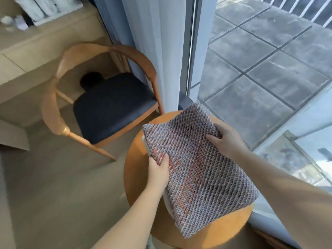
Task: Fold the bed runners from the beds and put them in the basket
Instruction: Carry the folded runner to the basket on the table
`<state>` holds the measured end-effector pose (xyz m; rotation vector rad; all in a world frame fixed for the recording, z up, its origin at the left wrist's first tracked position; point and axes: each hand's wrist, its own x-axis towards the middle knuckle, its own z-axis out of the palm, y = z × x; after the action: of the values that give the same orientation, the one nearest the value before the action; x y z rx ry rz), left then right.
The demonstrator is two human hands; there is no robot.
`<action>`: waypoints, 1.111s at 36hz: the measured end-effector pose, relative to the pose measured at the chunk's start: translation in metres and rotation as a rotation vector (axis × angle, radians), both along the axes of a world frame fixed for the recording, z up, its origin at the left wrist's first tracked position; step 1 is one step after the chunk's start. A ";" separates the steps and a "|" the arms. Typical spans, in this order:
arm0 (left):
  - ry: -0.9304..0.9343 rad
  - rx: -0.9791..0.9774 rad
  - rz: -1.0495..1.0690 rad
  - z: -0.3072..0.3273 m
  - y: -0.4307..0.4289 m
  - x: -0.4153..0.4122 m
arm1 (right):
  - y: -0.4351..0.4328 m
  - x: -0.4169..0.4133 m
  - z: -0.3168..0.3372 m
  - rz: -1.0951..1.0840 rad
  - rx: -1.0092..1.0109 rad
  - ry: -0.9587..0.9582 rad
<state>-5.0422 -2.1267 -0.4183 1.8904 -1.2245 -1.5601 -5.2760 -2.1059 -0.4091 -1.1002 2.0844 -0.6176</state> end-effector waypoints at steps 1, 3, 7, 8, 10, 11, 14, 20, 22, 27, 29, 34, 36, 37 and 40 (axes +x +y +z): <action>-0.006 0.009 -0.001 -0.006 -0.002 0.001 | -0.003 0.001 -0.006 0.001 0.005 0.001; -0.020 0.019 0.002 -0.016 -0.006 0.001 | -0.008 0.000 -0.018 -0.006 0.011 -0.024; -0.088 0.014 -0.006 -0.034 -0.011 0.000 | -0.016 -0.004 -0.035 -0.002 0.043 0.012; -0.121 0.004 -0.011 -0.037 -0.011 -0.001 | -0.017 -0.005 -0.039 -0.006 0.054 0.020; -0.203 -0.011 -0.037 -0.040 -0.009 -0.004 | -0.018 -0.006 -0.046 -0.014 0.083 0.038; -0.242 -0.019 -0.053 -0.040 -0.008 -0.006 | -0.018 -0.005 -0.049 -0.010 0.092 0.052; -0.352 -0.110 -0.099 -0.042 -0.007 -0.014 | -0.019 -0.001 -0.051 0.054 0.079 0.105; -0.596 -0.417 -0.458 -0.049 -0.035 -0.012 | -0.020 0.011 -0.062 0.231 0.062 0.467; -0.684 -0.452 -0.602 -0.054 -0.052 -0.010 | -0.027 0.010 -0.066 0.294 0.030 0.539; -0.789 -0.474 -0.768 -0.066 -0.083 -0.010 | -0.061 0.012 -0.072 0.512 -0.100 0.647; -0.798 -0.485 -0.793 -0.070 -0.085 -0.011 | -0.072 0.017 -0.075 0.553 -0.098 0.696; -0.791 -0.411 -0.902 -0.082 -0.074 -0.008 | -0.073 0.022 -0.095 0.631 -0.022 0.749; -0.869 -0.406 -0.976 -0.085 -0.070 -0.006 | -0.067 0.021 -0.103 0.670 0.003 0.756; -0.891 -0.409 -0.979 -0.086 -0.070 -0.007 | -0.064 0.020 -0.107 0.683 0.019 0.763; -0.917 -0.407 -0.942 -0.082 -0.072 -0.012 | -0.062 0.020 -0.109 0.690 0.046 0.803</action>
<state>-5.0539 -2.1986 -0.5007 1.8430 -2.8529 -0.5182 -5.2560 -2.1677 -0.5180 -2.1361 2.0688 0.2638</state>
